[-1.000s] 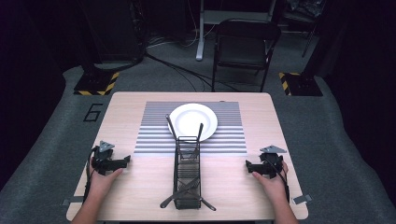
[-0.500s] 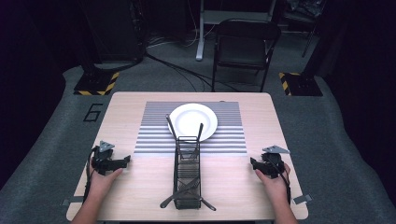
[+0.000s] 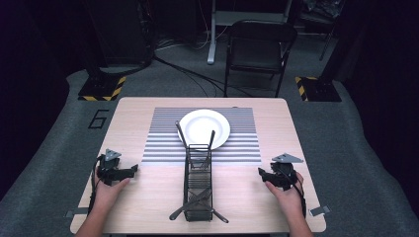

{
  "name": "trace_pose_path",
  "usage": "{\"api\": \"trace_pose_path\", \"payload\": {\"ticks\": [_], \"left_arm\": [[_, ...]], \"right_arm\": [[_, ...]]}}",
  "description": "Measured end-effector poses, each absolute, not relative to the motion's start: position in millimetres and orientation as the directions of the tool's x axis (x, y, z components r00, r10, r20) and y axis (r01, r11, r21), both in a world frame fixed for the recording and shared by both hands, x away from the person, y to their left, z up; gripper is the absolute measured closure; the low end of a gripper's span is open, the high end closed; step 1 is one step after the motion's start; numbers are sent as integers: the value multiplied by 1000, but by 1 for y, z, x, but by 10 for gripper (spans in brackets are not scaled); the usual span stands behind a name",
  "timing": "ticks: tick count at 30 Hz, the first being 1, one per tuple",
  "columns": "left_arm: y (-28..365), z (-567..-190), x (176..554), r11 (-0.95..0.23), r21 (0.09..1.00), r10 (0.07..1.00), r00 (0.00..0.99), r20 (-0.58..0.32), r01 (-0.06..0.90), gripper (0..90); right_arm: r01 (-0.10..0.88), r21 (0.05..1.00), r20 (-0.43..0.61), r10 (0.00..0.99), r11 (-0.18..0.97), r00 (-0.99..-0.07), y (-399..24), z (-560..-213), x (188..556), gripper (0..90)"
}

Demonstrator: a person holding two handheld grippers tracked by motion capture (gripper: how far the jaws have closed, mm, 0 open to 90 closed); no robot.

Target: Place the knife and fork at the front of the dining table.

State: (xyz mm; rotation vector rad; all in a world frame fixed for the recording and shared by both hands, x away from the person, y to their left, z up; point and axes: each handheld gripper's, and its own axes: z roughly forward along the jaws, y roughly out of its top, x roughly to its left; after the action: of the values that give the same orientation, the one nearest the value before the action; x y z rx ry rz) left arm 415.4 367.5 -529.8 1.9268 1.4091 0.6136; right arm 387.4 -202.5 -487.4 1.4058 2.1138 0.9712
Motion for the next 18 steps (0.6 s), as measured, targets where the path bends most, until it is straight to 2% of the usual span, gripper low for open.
{"api": "trace_pose_path", "payload": {"ticks": [13,18], "left_arm": [[367,-530,415,-197,748,951,308,-10,634,123],[366,-529,414,-202,739,949,314,-13,642,123]], "right_arm": [[587,758,21,890,282,-455,-181,-474,384,442],[573,768,28,880,285,-474,-171,-460,381,461]]}}
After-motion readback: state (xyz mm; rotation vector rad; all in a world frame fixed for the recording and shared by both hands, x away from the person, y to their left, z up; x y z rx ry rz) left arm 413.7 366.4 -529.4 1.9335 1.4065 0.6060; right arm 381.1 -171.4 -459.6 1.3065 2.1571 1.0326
